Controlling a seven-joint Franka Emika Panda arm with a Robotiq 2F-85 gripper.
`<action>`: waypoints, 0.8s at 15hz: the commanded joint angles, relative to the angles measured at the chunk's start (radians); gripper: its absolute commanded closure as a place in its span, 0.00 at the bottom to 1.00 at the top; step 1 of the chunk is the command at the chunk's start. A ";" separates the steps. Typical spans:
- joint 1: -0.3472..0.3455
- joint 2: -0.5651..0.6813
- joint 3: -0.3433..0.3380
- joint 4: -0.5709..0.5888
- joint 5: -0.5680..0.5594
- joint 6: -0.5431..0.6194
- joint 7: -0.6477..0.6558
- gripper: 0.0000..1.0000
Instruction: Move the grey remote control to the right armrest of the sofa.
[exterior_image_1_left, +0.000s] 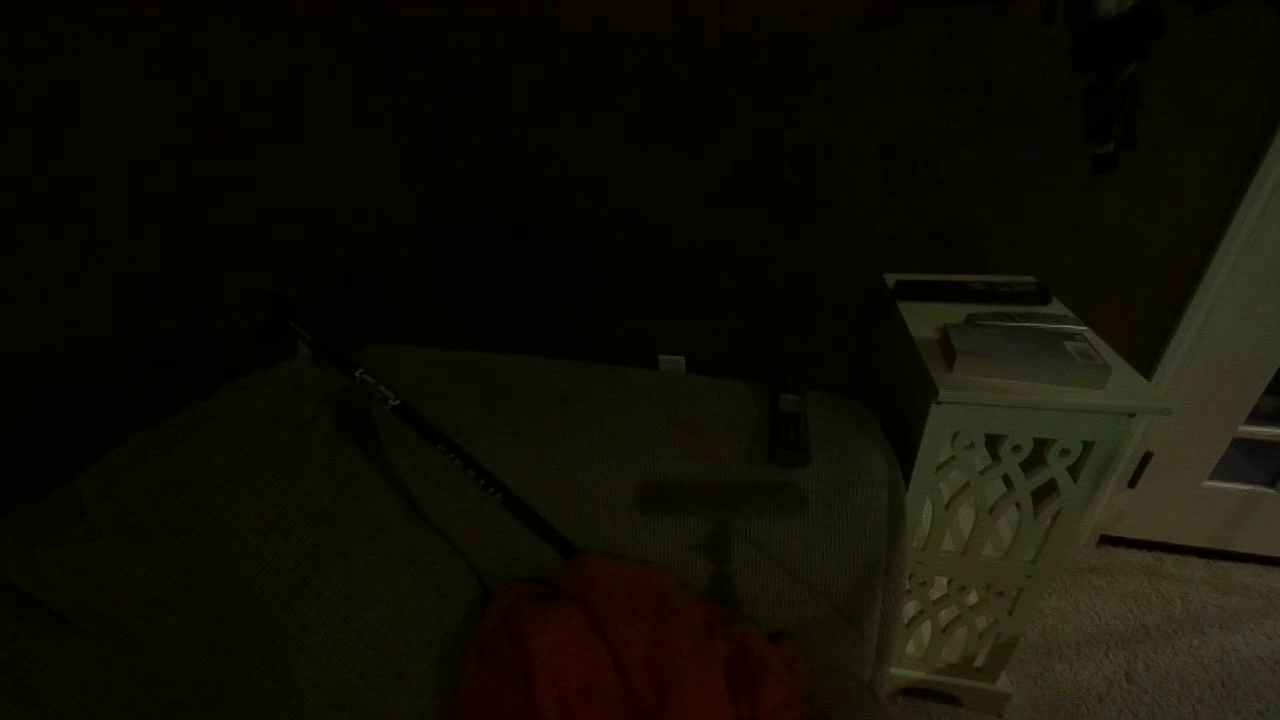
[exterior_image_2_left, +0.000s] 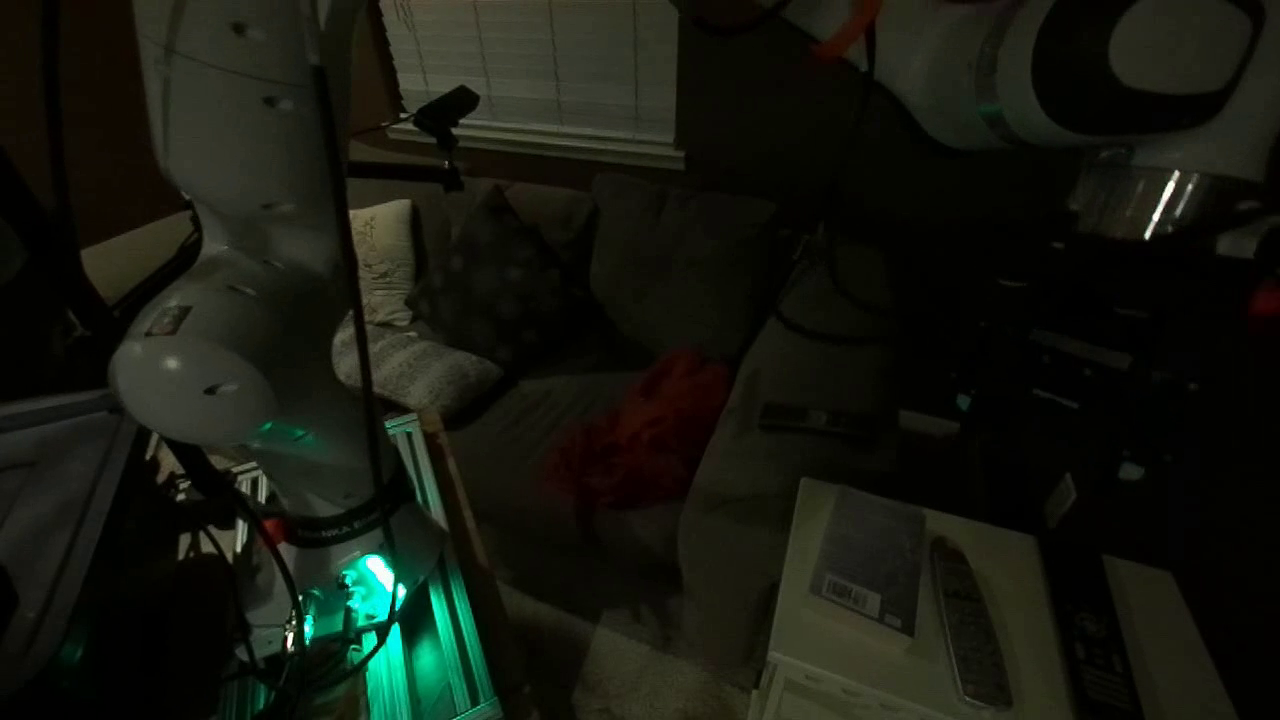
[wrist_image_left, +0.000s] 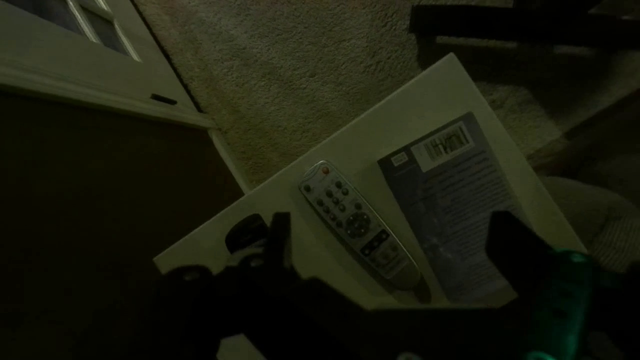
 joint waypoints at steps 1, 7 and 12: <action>-0.079 0.162 0.027 0.151 0.070 -0.099 -0.203 0.00; -0.093 0.252 0.043 0.163 0.041 -0.156 -0.246 0.00; -0.109 0.209 0.070 0.084 0.053 0.018 -0.323 0.00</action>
